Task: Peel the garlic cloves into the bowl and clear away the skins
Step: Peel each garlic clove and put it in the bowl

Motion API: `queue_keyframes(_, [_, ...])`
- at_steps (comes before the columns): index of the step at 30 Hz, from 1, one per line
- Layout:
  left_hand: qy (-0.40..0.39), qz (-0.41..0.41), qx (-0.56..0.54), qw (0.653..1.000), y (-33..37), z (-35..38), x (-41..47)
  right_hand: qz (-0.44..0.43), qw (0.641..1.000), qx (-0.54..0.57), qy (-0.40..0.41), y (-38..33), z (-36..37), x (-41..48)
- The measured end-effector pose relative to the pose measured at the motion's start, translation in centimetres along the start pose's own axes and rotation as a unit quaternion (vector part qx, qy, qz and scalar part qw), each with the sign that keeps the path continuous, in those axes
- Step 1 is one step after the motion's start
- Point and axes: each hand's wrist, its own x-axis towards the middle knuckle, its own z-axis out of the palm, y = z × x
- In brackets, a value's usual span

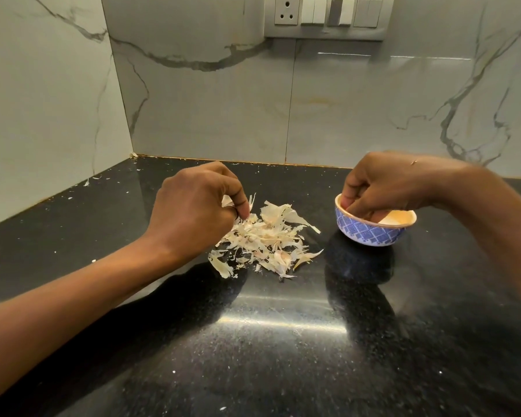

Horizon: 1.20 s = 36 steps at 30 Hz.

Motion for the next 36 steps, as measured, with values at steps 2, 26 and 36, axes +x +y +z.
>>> queue_keyframes(2, [-0.005,0.0,-0.004,1.0,0.0,0.0,0.0,0.004,1.0,0.0,0.003,-0.1,0.0,-0.1])
queue_keyframes(26, [0.046,-0.029,0.017,0.998,-1.1,0.2,0.4,-0.201,0.977,-0.039,0.052,-9.8,6.8,5.2])
queue_keyframes(36, [0.041,-0.012,0.022,0.999,-1.1,0.2,0.4,-0.192,0.978,-0.01,0.078,-9.0,8.5,6.5])
